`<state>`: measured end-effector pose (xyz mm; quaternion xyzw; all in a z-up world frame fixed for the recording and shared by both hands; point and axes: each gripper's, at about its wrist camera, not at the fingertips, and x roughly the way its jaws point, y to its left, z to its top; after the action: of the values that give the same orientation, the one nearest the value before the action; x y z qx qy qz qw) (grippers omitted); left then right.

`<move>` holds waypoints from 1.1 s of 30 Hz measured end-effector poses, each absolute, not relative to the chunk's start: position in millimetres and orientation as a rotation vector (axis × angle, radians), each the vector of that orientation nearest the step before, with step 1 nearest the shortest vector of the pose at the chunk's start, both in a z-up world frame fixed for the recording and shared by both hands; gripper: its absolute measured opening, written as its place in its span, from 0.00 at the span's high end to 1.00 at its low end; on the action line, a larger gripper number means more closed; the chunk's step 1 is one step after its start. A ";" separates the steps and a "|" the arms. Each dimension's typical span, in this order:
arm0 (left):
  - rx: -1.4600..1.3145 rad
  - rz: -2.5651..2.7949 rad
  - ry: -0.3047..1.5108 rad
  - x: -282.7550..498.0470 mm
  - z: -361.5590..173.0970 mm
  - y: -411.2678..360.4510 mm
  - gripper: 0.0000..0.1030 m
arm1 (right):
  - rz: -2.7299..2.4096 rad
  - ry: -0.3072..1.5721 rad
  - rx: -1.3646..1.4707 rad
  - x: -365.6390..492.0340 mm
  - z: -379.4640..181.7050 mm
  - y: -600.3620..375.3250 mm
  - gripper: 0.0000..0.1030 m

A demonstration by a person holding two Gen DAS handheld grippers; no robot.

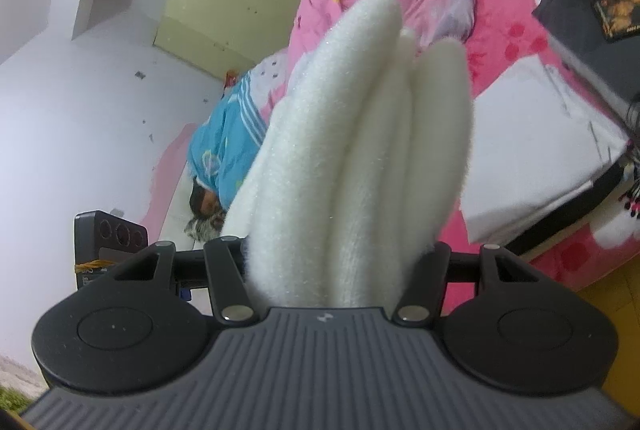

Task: Fold clothes
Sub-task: 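Lift the fleece off the sheet with both grippers, then carry the held fleece toward the white clothes stack with both grippers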

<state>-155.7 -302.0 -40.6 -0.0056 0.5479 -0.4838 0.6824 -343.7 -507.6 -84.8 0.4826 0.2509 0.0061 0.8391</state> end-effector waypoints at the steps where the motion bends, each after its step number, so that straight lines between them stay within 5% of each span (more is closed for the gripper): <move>1: -0.006 -1.090 1.223 -155.3 -39.3 -303.6 0.23 | 0.003 0.525 1.021 -344.1 -82.7 -507.4 0.46; 15: 0.076 -1.063 1.226 -141.4 -38.9 -321.5 0.23 | -0.034 0.518 1.049 -330.8 -91.3 -509.8 0.46; 33: 0.045 -0.798 1.191 -115.9 -54.4 -428.6 0.22 | 0.201 0.615 1.035 -254.0 -120.7 -639.8 0.46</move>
<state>-115.9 -428.6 -54.4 0.0205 0.5456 -0.3657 0.7538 -254.0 -639.8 -120.7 0.4858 0.2888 0.0942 0.8196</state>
